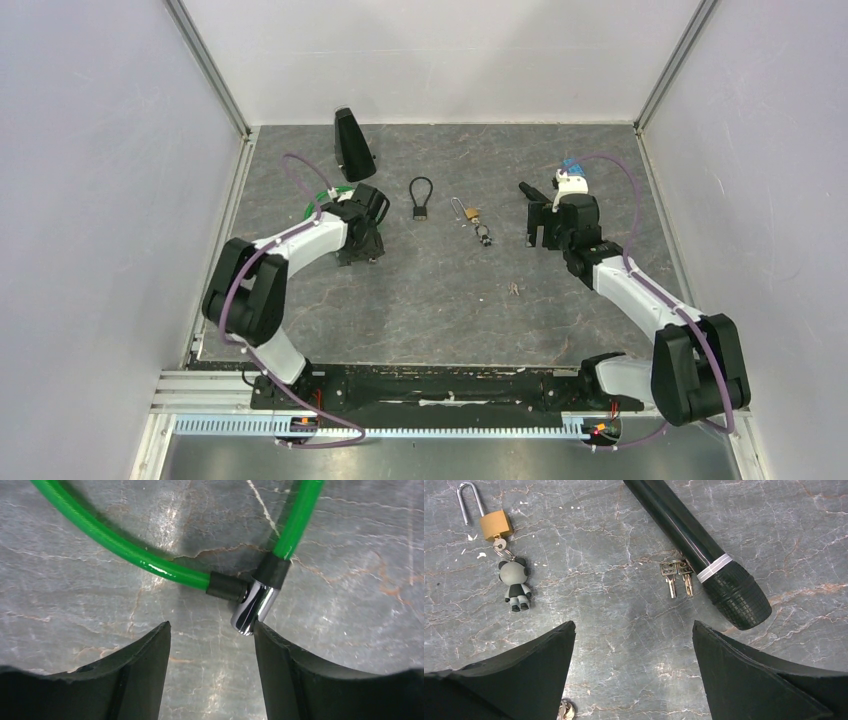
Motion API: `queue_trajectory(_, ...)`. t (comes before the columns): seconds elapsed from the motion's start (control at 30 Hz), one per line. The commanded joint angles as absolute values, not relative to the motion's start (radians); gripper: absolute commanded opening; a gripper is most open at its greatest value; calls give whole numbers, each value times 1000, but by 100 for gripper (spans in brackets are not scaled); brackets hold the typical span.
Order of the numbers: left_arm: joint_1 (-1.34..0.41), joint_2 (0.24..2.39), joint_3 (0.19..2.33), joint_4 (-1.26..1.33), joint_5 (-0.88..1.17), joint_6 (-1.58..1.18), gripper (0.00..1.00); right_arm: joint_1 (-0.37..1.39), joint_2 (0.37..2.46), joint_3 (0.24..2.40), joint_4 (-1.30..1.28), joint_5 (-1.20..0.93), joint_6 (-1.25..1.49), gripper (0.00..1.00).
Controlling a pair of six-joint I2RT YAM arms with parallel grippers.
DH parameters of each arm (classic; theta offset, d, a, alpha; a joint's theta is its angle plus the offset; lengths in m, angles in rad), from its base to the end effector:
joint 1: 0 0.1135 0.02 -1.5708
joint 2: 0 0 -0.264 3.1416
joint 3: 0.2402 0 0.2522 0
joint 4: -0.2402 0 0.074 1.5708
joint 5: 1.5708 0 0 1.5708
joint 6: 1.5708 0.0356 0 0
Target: Unlock with the key
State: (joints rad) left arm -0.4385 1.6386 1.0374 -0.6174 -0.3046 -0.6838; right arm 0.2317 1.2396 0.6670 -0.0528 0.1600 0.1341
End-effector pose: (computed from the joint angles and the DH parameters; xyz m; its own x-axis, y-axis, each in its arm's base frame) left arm 0.2862 -0.1224 0.1865 -0.8555 -0.2645 -0.4452 -0.2955 0.9553 0.0003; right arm 0.2554 0.0544 0.2170 -0.5782 -0.0008 -0.8159 -0.0239 0.9996 0.0160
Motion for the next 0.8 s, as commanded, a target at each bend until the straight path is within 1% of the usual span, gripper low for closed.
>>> queue_trajectory(0.0, -422, 1709, 1093, -555, -294, -734, 66, 228, 1256, 659, -8, 172, 144, 89)
queue_trajectory(0.33, -422, 1793, 1116, -495, -240, -721, 64, 228, 1266, 649, 29, 151, 151, 88)
queue_trajectory(0.4, -422, 1813, 1122, -502, -236, -724, 57, 228, 1266, 649, 31, 149, 153, 88)
queue_trajectory(0.53, -423, 1806, 1093, -500, -188, -738, 38, 228, 1260, 649, 29, 151, 148, 86)
queue_trajectory(0.63, -429, 1765, 1042, -515, -166, -765, 29, 228, 1261, 650, 28, 154, 147, 85)
queue_trajectory(0.77, -447, 1687, 926, -523, -128, -815, 27, 228, 1280, 664, 25, 151, 147, 80)
